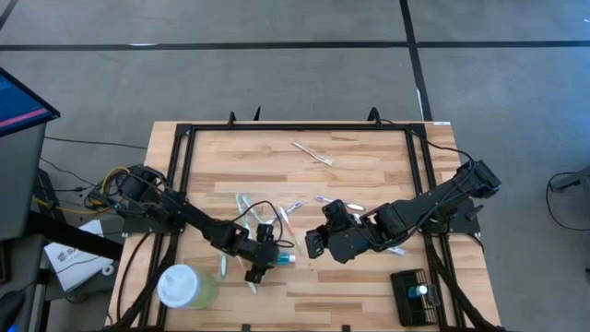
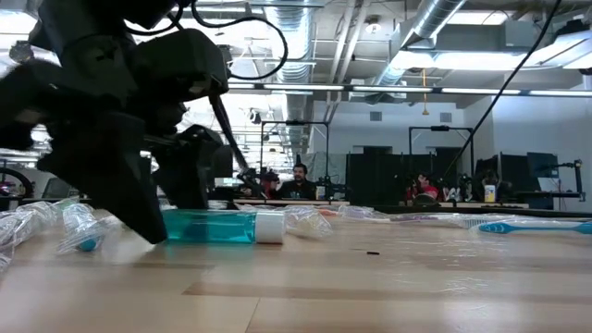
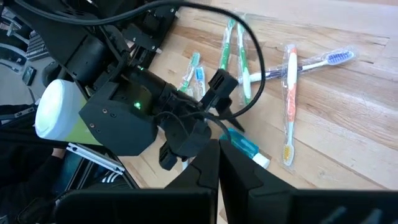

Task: Pick & Place toothbrushing station
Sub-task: Put the blue mouthwash bottle into the black organizer

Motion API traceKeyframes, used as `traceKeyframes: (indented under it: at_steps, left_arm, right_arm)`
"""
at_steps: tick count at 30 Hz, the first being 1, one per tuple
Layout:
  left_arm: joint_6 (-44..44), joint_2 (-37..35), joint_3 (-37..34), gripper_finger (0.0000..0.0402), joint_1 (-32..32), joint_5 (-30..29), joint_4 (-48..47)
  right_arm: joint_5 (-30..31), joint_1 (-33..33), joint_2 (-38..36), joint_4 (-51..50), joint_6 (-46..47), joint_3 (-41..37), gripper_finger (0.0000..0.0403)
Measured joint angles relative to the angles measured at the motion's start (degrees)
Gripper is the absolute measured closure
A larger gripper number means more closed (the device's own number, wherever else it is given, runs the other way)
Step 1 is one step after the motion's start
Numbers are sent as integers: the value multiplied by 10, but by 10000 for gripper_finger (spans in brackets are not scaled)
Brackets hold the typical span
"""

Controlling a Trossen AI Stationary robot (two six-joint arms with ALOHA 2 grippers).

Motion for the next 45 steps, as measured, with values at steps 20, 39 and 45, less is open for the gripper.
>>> traceKeyframes:
  at_steps: [20,39,45]
  left_arm:
    - [-20,2,0,219,5,14,0]
    - [-6,2,0,224,1,-32,0]
    - [13,2,12,160,0,-41,5]
  right_arm:
    - [-6,-13,0,0,-2,0,403]
    - [-31,-13,0,1,0,0,403]
    - [-31,-13,0,1,0,0,403]
